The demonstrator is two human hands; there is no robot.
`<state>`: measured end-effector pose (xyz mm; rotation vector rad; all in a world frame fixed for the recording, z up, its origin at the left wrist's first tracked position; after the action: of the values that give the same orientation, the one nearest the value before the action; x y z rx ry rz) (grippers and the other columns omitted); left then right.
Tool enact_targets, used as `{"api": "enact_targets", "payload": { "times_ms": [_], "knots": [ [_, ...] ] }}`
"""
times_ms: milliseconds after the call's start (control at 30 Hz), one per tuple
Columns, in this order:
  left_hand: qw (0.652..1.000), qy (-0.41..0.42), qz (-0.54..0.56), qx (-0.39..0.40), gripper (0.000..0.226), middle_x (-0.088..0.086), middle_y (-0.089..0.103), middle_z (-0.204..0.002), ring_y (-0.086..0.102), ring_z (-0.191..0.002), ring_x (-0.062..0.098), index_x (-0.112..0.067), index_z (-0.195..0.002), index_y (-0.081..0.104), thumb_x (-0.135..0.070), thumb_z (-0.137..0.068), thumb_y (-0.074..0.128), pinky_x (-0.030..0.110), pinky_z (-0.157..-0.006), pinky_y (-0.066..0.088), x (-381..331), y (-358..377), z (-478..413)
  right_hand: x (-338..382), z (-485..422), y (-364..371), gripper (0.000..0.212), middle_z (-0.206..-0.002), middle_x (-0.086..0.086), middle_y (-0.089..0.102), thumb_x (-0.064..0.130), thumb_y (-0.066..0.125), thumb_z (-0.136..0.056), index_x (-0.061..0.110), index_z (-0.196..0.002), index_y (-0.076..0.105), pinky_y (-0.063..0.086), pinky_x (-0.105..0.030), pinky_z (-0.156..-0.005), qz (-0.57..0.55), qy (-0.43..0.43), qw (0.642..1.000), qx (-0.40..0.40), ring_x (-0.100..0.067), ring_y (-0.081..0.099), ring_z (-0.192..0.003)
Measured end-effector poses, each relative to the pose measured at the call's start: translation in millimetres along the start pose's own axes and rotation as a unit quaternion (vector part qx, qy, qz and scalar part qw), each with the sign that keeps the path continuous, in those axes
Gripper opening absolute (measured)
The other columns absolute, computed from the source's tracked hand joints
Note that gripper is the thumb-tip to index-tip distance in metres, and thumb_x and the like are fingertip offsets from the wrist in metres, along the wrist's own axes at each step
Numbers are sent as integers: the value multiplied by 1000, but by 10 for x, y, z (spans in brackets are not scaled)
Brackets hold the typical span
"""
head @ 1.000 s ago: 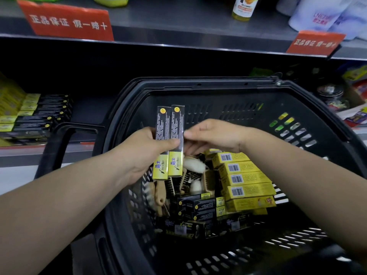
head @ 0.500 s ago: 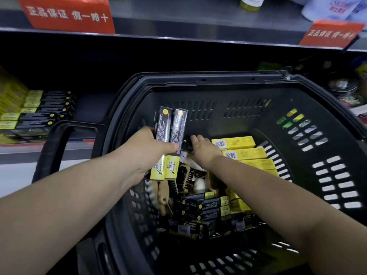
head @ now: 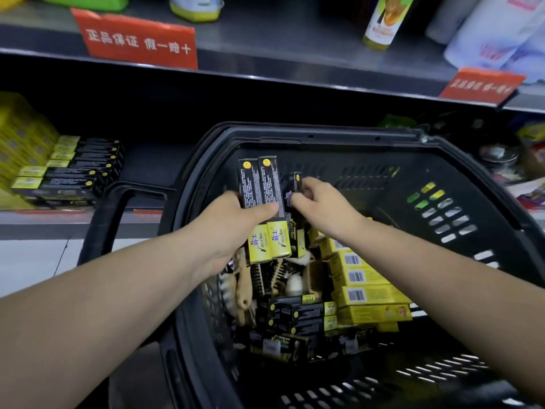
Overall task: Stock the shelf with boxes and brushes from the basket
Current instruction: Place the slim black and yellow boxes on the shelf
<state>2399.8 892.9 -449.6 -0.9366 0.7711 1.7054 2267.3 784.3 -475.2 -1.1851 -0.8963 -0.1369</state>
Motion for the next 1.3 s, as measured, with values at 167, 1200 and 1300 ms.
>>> {"api": "enact_targets", "payload": {
  "times_ms": [167,1200,1300],
  "knots": [
    [999,44,-25,3,51,2,67,-112,64,-103,19,-16,-125,50,-33,-81,70,41,-96,48,-164,-56,150,412,221,-304,39,-80,-12,57,40,57,-84,2,-91,55,49,-55,-86,-173,88,981,20,-23,54,-76],
    [969,-37,80,-233,22,19,69,-86,67,-63,32,-8,-102,57,-16,-85,68,36,-47,53,-303,-2810,641,2110,-952,919,31,-92,4,61,51,57,-87,21,-90,66,40,-26,-79,-132,55,983,116,-13,53,-87],
    [961,-45,64,-264,31,18,66,-90,66,-72,36,-4,-105,53,-18,-84,70,41,-53,56,-300,-3012,550,2212,-1211,1237,20,-74,1,61,29,63,-88,10,-85,68,42,-15,-62,-142,21,985,97,-10,53,-68]
  ]
}}
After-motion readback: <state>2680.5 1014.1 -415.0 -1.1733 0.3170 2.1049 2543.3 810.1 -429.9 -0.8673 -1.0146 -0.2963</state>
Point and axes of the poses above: each hand's wrist, its own z-axis away from the middle knuckle, its own y-axis out of the palm, x = y × z, the point moved 1 cm from there along -z, towards the middle knuckle
